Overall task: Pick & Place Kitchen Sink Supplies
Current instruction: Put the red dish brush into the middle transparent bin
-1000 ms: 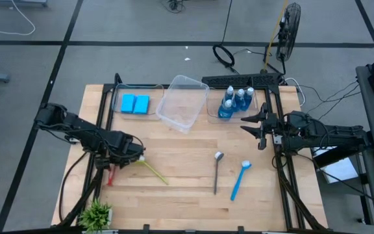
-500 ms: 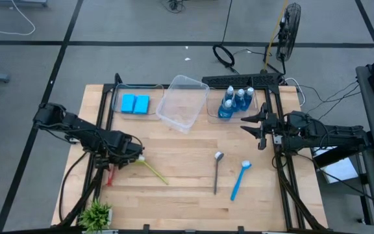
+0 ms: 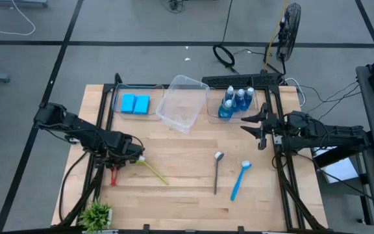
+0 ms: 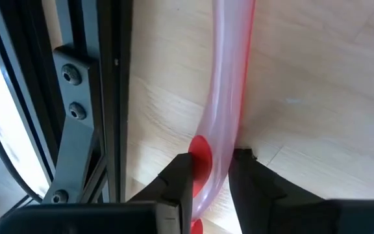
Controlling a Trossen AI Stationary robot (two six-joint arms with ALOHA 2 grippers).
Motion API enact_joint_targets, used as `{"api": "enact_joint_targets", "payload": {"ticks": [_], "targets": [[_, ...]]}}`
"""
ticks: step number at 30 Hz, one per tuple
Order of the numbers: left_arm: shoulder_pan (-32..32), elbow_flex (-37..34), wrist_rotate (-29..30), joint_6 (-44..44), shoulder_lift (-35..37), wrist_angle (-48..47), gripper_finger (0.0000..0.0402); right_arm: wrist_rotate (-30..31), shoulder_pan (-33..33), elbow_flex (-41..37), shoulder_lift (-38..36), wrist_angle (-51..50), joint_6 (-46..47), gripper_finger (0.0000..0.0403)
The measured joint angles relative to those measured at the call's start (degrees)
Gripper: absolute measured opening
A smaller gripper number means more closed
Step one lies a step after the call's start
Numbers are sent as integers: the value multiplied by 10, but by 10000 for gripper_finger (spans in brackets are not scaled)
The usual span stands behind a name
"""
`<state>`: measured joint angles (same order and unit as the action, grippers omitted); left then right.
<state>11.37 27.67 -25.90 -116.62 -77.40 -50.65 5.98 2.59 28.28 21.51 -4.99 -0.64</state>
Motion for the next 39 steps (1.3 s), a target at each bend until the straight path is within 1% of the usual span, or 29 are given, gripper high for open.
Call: {"api": "enact_joint_targets", "payload": {"ticks": [4,9,12,17,21,24,31,36,39], "targets": [[0,7,4,8,-1,-4,92,0,0,0,0,0,0,130],[1,22,25,30,-1,-10,75,0,0,0,0,0,0,130],[1,34,46,31,-1,-5,73,0,0,0,0,0,0,130],[1,56,94,45,-1,19,93,0,0,0,0,0,0,130],[1,67,128,55,0,37,81,0,0,0,0,0,4,130],[1,68,133,55,0,36,65,0,0,0,0,0,17,130],[1,68,133,58,3,32,64,0,0,0,0,0,30,130],[1,100,150,72,20,-18,63,0,0,0,0,0,30,130],[2,133,151,71,38,-101,63,0,0,0,0,0,30,130]]}}
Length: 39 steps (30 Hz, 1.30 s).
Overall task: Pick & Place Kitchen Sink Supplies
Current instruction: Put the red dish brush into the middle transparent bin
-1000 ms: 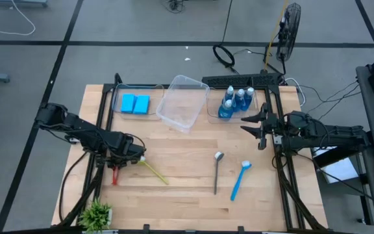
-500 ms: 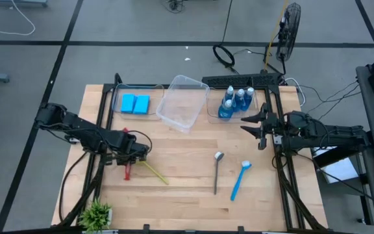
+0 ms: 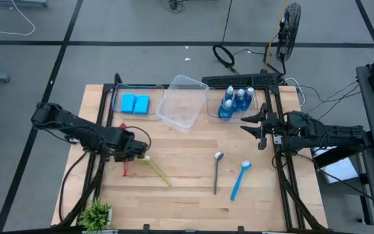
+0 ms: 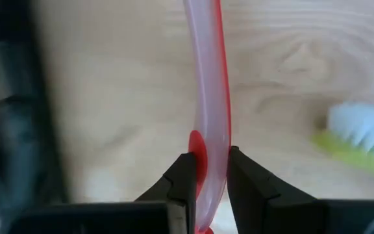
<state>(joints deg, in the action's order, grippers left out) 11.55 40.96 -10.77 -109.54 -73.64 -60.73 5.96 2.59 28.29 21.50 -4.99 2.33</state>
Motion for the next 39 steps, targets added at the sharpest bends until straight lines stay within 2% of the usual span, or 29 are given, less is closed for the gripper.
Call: {"api": "enact_joint_targets", "payload": {"ticks": [5,8,14,19,25,31,39], "targets": [[1,75,12,-1,26,-137,63,0,0,0,0,0,0,130],[2,124,42,-2,41,-170,63,0,0,0,0,0,0,130],[2,211,177,51,48,-158,60,0,0,0,0,0,-5,130],[2,240,314,216,48,-38,60,0,0,0,0,0,-6,130],[0,241,373,483,48,170,59,0,0,0,0,0,-6,130],[-13,241,376,667,48,355,59,0,0,0,0,0,-6,130],[-36,241,303,785,48,528,59,0,0,0,0,0,-6,130]]}}
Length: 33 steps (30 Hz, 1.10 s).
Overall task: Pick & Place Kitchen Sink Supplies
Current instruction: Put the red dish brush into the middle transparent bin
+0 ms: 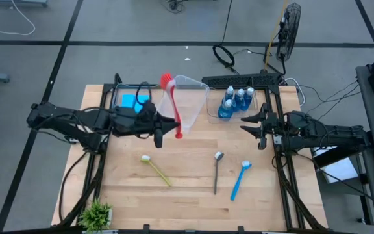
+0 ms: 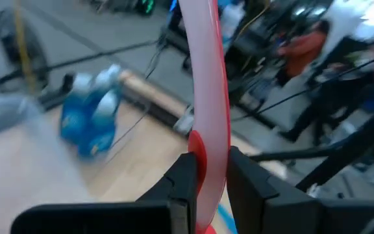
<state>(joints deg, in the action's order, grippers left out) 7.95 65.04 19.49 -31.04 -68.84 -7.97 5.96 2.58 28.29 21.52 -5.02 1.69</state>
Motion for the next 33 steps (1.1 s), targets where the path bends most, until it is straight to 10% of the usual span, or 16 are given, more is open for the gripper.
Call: {"api": "enact_joint_targets", "payload": {"ticks": [12,24,33], "targets": [[-12,0,-48,31,-5,65,59,0,0,0,0,0,-13,130],[-57,0,-39,-299,-26,-78,59,0,0,0,0,0,-13,130],[-128,69,-128,-348,-62,-188,59,0,0,0,0,0,-13,130]]}}
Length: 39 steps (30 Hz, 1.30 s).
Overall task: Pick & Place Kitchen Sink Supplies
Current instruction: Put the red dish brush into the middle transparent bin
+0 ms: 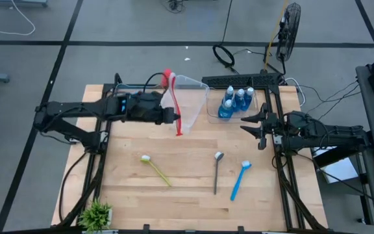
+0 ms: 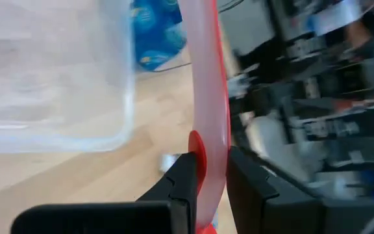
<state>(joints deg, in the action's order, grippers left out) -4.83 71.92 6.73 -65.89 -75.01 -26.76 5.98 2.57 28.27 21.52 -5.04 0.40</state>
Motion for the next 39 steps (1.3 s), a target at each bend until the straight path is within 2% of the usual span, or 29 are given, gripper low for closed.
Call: {"api": "enact_joint_targets", "payload": {"ticks": [5,8,17,21,23,28,39], "targets": [[-51,117,-44,35,-59,-178,59,0,0,0,0,0,4,130],[-85,179,-95,50,-97,-252,59,0,0,0,0,0,4,130],[-192,287,-316,110,-205,-347,59,0,0,0,0,0,4,130],[-241,308,-442,108,-251,-378,59,0,0,0,0,0,4,130],[-263,315,-485,107,-268,-397,59,0,0,0,0,0,4,130],[-302,326,-512,118,-306,-447,59,0,0,0,0,-4,4,130],[-333,327,-571,108,-371,-451,58,0,0,0,0,-5,4,130]]}}
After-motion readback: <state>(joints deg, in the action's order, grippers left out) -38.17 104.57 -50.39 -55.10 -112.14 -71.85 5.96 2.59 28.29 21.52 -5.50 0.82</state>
